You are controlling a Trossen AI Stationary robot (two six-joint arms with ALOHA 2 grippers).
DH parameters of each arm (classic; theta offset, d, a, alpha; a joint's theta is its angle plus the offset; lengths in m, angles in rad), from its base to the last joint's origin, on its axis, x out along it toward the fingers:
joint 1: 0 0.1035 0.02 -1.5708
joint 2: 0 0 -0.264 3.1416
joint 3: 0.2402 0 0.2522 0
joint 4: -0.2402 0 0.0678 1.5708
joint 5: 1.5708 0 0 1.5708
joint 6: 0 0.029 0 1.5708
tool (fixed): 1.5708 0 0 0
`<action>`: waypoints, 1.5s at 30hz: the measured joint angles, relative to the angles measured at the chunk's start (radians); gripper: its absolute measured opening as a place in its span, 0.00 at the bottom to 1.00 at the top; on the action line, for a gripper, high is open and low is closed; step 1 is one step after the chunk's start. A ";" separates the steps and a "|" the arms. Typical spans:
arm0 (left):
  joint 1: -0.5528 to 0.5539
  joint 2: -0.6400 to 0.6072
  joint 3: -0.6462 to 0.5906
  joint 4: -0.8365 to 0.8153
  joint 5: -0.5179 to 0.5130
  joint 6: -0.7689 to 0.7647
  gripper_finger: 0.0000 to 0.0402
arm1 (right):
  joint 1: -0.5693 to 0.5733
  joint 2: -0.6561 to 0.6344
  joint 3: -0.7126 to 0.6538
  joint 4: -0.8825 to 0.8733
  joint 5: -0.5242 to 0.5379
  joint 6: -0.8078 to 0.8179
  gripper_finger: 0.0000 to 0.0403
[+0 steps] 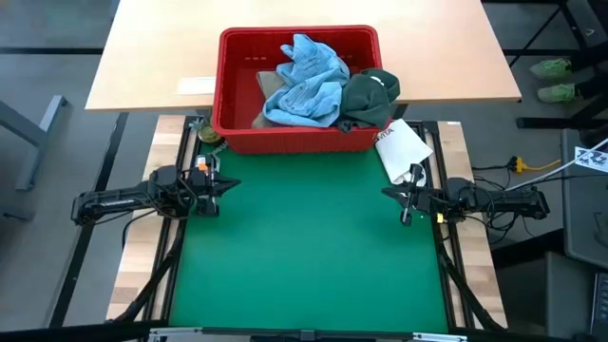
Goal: Fold Laundry from Bin
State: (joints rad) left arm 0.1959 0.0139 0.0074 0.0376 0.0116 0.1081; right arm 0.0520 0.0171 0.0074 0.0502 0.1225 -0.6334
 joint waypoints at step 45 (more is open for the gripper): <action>0.000 0.000 0.000 0.002 -0.021 0.000 0.00 | 0.000 0.000 0.000 0.001 0.005 -0.026 0.06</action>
State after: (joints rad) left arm 0.1959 0.0138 0.0074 0.0395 -0.0093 0.1085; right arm 0.0518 0.0174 0.0071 0.0509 0.1272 -0.6598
